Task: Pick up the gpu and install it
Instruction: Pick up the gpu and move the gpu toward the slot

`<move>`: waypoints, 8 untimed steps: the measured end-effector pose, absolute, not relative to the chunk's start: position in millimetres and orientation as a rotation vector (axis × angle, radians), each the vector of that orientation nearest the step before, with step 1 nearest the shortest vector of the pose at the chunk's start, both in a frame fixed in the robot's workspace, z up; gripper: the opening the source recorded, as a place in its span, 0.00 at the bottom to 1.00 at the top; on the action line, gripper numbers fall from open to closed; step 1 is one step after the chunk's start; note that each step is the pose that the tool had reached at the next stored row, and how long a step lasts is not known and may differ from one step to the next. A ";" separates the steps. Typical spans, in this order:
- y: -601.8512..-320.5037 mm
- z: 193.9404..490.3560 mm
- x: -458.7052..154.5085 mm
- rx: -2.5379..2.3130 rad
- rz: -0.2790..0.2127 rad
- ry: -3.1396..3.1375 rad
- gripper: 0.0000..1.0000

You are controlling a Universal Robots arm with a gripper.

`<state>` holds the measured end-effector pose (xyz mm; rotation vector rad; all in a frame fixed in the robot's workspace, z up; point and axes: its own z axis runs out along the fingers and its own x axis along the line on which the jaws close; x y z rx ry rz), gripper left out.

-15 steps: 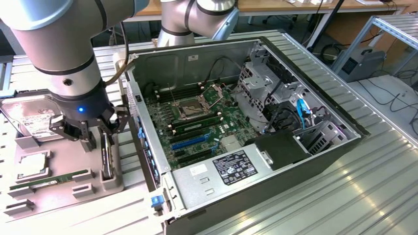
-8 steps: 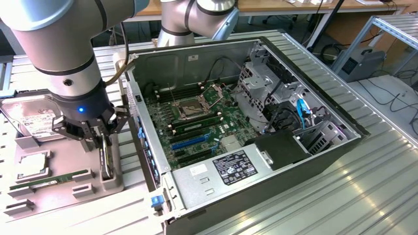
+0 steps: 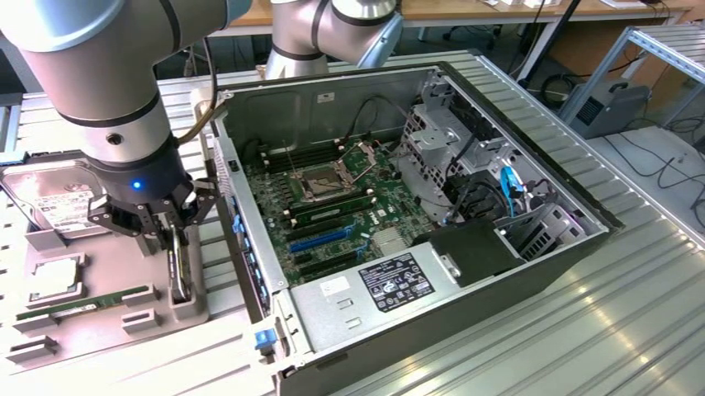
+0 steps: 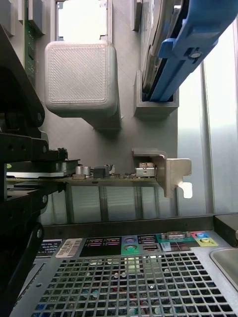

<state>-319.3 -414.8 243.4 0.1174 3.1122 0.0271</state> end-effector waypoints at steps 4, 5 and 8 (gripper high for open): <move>-414.8 243.4 -319.4 0.117 0.027 3.112 0.27; -414.8 243.4 -319.4 0.117 0.027 3.112 0.27; -414.8 243.4 -319.4 0.117 0.027 3.112 0.27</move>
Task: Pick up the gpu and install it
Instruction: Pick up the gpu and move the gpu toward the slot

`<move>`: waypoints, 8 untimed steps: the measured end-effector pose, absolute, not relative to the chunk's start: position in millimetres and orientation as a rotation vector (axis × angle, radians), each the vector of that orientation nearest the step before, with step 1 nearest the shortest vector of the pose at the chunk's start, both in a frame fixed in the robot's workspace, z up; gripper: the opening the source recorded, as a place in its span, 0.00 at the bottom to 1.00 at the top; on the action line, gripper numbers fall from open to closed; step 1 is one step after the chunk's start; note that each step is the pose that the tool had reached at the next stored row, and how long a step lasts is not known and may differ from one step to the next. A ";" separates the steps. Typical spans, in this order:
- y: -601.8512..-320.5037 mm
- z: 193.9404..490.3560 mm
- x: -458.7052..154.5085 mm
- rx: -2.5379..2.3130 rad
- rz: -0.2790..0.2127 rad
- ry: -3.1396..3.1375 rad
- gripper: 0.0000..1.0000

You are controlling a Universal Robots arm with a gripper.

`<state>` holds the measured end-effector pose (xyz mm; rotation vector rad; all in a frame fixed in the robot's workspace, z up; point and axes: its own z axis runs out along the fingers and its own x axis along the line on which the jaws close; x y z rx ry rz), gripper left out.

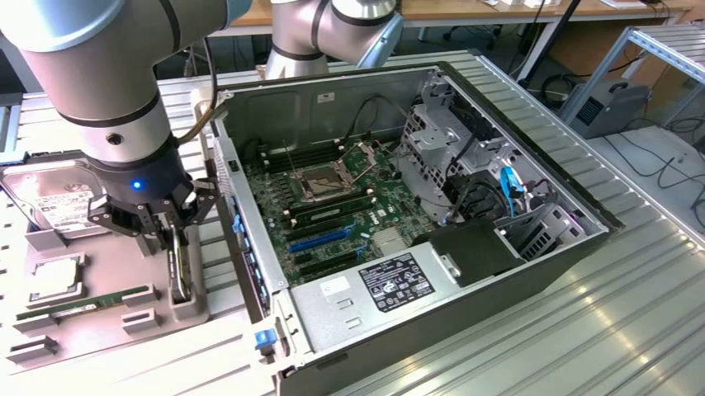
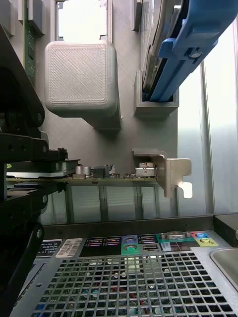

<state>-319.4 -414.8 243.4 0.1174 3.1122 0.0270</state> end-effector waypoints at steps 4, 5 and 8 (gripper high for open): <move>-414.8 245.5 -319.3 0.117 0.026 3.112 0.27; -414.8 246.6 -319.4 0.117 0.026 3.112 0.27; -414.8 249.6 -319.4 0.117 0.026 3.112 0.27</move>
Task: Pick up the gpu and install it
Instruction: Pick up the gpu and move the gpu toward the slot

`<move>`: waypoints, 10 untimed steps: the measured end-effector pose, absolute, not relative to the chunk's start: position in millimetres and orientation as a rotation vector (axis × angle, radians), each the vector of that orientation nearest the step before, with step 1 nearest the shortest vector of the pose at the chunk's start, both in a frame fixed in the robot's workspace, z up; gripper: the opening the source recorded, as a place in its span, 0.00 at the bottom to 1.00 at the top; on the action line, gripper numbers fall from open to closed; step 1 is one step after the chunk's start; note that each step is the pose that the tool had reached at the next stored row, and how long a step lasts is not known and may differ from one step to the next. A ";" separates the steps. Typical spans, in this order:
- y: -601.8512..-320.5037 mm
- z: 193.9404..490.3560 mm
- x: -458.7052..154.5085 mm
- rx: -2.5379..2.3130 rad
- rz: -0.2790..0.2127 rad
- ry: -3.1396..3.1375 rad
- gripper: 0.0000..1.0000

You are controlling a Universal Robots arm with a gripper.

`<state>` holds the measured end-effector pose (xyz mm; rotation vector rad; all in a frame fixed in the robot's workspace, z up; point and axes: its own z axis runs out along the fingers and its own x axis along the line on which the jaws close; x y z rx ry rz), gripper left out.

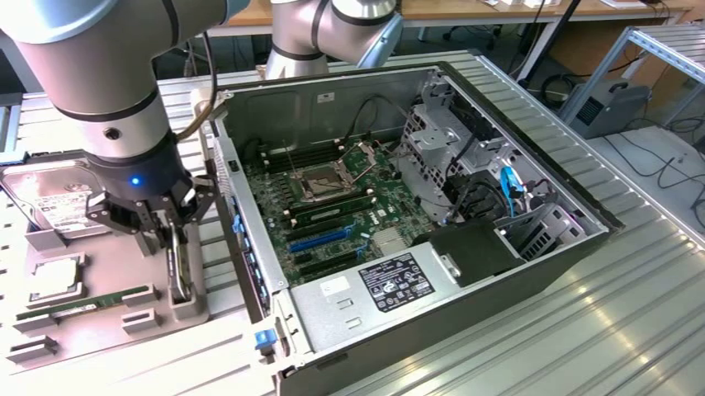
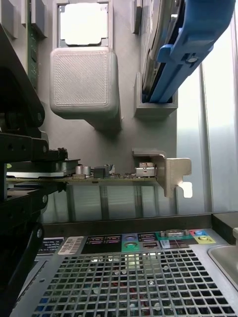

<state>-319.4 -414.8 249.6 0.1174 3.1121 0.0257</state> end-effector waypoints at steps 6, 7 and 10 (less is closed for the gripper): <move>-414.8 255.3 -319.4 0.117 0.026 3.112 0.27; -414.8 256.0 -319.4 0.117 0.026 3.112 0.27; -414.7 257.8 -319.3 0.117 0.026 3.112 0.27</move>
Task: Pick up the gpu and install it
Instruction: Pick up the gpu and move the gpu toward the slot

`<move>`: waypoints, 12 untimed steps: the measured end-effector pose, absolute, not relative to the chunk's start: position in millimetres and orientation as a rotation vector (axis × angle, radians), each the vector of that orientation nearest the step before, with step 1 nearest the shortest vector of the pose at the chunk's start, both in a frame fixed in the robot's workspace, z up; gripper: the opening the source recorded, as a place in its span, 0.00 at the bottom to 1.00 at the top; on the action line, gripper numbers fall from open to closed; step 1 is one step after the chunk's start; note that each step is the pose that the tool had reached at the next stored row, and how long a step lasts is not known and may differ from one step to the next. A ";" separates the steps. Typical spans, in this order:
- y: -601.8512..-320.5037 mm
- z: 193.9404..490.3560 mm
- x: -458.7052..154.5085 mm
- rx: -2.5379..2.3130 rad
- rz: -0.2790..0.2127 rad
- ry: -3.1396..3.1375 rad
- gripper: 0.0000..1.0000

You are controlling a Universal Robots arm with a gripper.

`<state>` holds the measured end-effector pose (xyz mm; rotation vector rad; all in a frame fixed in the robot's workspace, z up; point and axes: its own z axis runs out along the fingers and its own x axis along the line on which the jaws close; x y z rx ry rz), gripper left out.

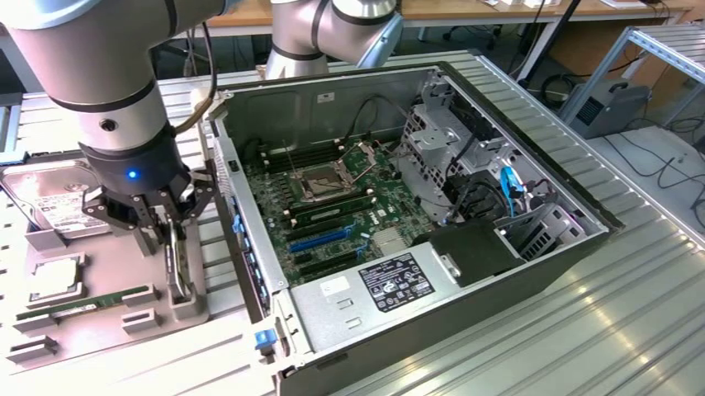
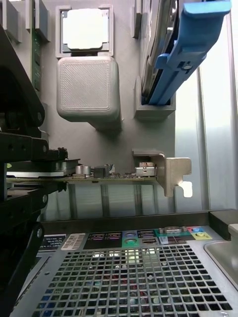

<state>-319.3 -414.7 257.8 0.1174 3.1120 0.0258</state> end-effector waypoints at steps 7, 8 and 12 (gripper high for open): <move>-414.8 260.4 -319.4 0.117 0.026 3.112 0.27; -414.7 260.6 -319.3 0.117 0.026 3.112 0.27; -414.8 261.7 -319.4 0.117 0.026 3.112 0.27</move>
